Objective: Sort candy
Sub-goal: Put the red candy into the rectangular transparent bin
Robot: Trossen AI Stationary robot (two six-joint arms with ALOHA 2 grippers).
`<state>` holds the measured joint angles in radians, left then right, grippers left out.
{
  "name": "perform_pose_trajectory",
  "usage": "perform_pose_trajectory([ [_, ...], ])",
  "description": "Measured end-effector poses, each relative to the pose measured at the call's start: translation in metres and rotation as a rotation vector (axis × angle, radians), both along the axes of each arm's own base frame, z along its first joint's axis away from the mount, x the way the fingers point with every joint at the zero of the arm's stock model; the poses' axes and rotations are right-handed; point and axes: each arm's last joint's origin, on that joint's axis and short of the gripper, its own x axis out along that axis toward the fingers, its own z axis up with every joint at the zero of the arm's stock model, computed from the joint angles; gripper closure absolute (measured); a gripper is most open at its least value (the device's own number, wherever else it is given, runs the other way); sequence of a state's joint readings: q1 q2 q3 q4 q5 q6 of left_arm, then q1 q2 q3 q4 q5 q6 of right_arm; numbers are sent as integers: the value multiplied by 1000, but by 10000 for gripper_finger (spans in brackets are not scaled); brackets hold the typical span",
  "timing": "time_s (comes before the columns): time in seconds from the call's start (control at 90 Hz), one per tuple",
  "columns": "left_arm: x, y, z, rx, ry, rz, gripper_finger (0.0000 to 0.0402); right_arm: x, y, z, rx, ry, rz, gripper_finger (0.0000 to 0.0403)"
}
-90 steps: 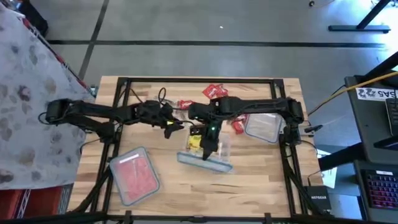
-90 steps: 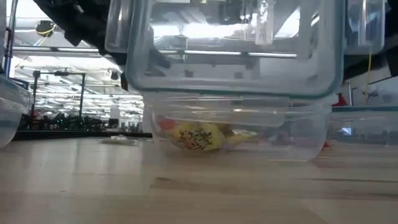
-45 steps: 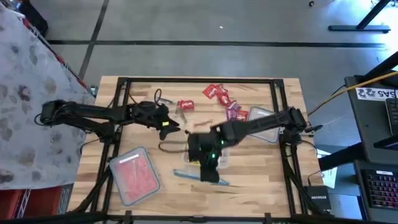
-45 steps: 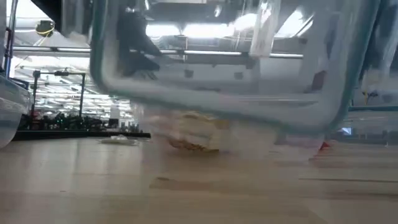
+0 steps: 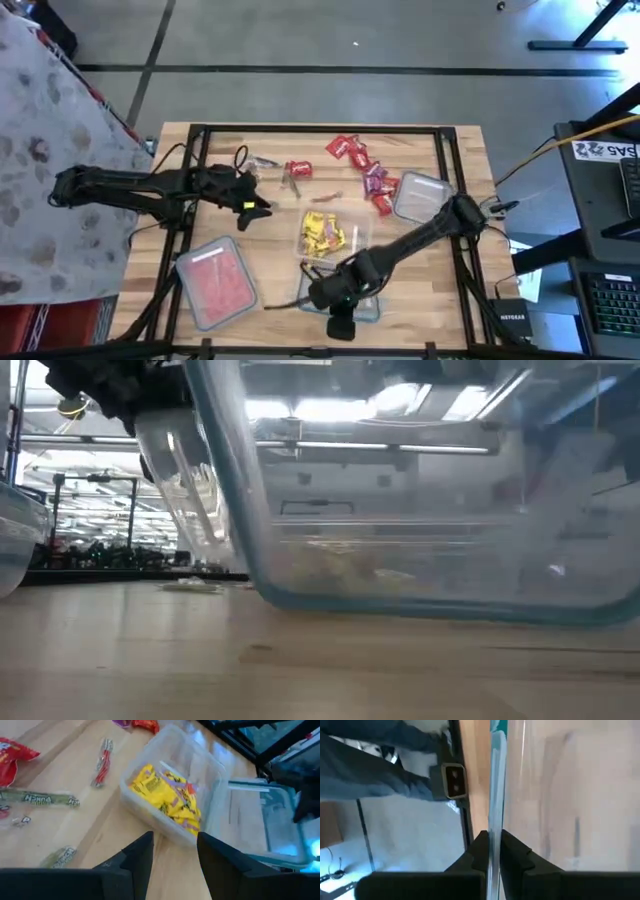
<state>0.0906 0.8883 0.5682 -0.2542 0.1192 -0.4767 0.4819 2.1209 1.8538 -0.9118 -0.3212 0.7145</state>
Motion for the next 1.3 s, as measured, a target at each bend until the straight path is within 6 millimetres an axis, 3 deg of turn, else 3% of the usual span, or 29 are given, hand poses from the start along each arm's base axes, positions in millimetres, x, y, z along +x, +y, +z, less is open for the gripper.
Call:
perform_pose_trajectory([
  [0.222, 0, -1, 0, -37, 1, 19, 265, 12, -2, -29, -29, 32, -6, 378],
  [0.422, 1, -8, 0, -59, 5, -4, 265, 12, 2, -31, -13, 17, 54, 270],
  [0.589, 1, -15, 0, -61, 5, -40, 265, 19, 3, -5, 195, 66, 60, 188],
  [0.767, 0, -19, 1, -77, 1, -52, 265, 24, -6, 53, 174, 6, -51, 173],
  [0.878, -2, -19, 4, -72, -17, -49, 265, 16, -34, 102, 15, -54, -175, 186],
  [1.0, -3, -16, 8, -44, -37, 7, 265, -1, -79, 128, -98, -103, -330, 204],
  [1.067, -3, -14, 21, -39, -77, 14, 265, -13, -107, 146, -187, -156, -390, 212],
  [1.167, -6, -13, 46, 2, -160, 5, 265, -22, -150, 165, -367, -243, -447, 223],
  [1.3, -12, -6, 66, 182, -167, 138, 265, -15, -208, 168, -524, -311, -424, 230],
])
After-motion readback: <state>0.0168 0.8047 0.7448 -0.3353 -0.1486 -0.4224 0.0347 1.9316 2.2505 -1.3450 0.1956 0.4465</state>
